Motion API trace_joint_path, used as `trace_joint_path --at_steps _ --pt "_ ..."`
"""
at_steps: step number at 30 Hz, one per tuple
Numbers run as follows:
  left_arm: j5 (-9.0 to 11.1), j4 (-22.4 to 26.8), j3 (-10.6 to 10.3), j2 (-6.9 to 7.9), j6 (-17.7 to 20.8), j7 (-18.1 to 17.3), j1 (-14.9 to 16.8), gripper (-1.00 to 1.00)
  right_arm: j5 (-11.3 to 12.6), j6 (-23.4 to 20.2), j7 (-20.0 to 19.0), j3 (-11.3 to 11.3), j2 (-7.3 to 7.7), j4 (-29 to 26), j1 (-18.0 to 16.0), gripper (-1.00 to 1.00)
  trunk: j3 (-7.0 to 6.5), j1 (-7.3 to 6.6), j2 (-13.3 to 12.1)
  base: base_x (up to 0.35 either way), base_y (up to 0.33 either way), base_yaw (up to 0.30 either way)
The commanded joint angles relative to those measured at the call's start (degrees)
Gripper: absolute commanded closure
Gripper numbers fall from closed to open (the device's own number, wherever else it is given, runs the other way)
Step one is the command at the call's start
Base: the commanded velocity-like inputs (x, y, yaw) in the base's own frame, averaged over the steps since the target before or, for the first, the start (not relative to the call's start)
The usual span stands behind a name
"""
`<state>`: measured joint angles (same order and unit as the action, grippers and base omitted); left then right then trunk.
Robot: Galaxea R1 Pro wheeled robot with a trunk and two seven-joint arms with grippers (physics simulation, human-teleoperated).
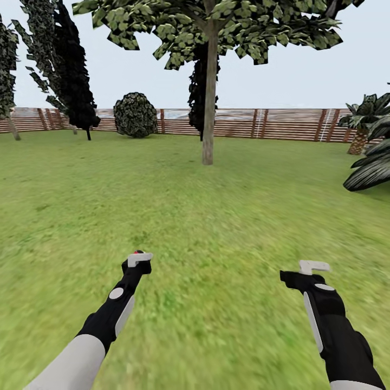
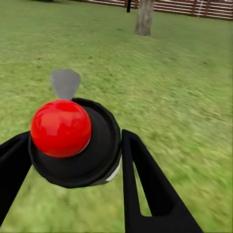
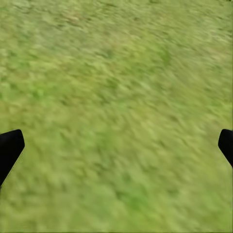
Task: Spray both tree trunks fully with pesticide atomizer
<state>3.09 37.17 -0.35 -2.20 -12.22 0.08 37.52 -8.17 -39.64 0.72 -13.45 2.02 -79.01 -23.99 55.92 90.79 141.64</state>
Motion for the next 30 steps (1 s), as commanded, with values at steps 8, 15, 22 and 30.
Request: trace_joint_path --at_steps 8,15,22,30 --pt "-0.01 0.01 0.0 0.0 0.0 0.01 0.0 1.0 0.0 -0.01 -0.01 0.0 0.0 0.0 0.0 -1.0 0.0 0.0 0.0 0.336 0.0 0.0" --pt "-0.01 0.01 0.0 -0.04 0.0 0.01 -0.02 1.0 -0.01 0.0 -0.01 0.0 0.0 0.0 0.0 -1.0 0.0 0.0 0.0 0.336 0.0 0.0" --pt "-0.01 0.01 0.0 -0.07 0.0 0.01 -0.01 1.0 0.0 0.0 -0.01 0.0 0.0 0.0 0.0 -1.0 0.0 0.0 0.0 0.336 0.0 0.0" --pt "-0.01 0.01 0.0 -0.05 0.0 0.01 0.01 1.0 0.0 -0.02 -0.01 0.0 0.0 0.0 0.0 -1.0 0.0 0.0 0.0 0.336 0.0 0.0"
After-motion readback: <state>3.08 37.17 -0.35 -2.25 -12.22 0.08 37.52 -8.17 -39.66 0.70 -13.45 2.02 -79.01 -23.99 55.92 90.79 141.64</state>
